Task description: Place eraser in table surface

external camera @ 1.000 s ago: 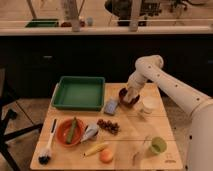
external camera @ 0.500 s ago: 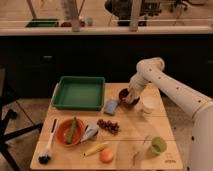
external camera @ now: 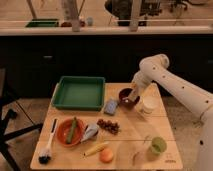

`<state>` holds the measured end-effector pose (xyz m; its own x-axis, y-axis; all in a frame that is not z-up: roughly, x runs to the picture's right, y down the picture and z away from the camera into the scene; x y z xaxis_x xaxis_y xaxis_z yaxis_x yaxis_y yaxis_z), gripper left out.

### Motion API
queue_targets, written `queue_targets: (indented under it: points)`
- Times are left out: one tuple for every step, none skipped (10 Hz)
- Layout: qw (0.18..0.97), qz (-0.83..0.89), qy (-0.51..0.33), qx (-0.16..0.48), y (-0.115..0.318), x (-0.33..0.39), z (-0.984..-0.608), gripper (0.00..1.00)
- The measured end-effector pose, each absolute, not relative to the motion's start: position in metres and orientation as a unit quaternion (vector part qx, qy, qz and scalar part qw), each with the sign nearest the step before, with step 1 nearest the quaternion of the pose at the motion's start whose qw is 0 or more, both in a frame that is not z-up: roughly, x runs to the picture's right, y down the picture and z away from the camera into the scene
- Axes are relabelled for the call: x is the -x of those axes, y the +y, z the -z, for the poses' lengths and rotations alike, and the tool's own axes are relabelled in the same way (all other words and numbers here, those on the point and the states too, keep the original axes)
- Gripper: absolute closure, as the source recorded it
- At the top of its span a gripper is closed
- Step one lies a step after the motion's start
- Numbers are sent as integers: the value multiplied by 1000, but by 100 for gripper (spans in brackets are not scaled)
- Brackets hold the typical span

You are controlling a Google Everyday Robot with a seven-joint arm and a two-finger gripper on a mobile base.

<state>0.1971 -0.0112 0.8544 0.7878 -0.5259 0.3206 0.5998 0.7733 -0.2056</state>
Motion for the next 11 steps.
queue_targets:
  points:
    - [935, 300, -124, 145, -12, -199, -850, 100]
    - [935, 300, -130, 140, -14, -196, -845, 100]
    - [934, 300, -136, 137, -15, -193, -842, 100]
    - [932, 302, -149, 130, -18, -185, -837, 100]
    - [931, 304, -159, 125, -19, -179, -833, 100]
    - [930, 304, -165, 122, -20, -175, -830, 100]
    - [930, 304, -172, 119, -21, -170, -826, 100]
    - [928, 303, -182, 118, -19, -163, -821, 100]
    - [926, 303, -191, 118, -18, -156, -817, 100]
    - [925, 302, -198, 118, -14, -151, -812, 100]
    - [923, 299, -208, 120, -9, -146, -806, 100]
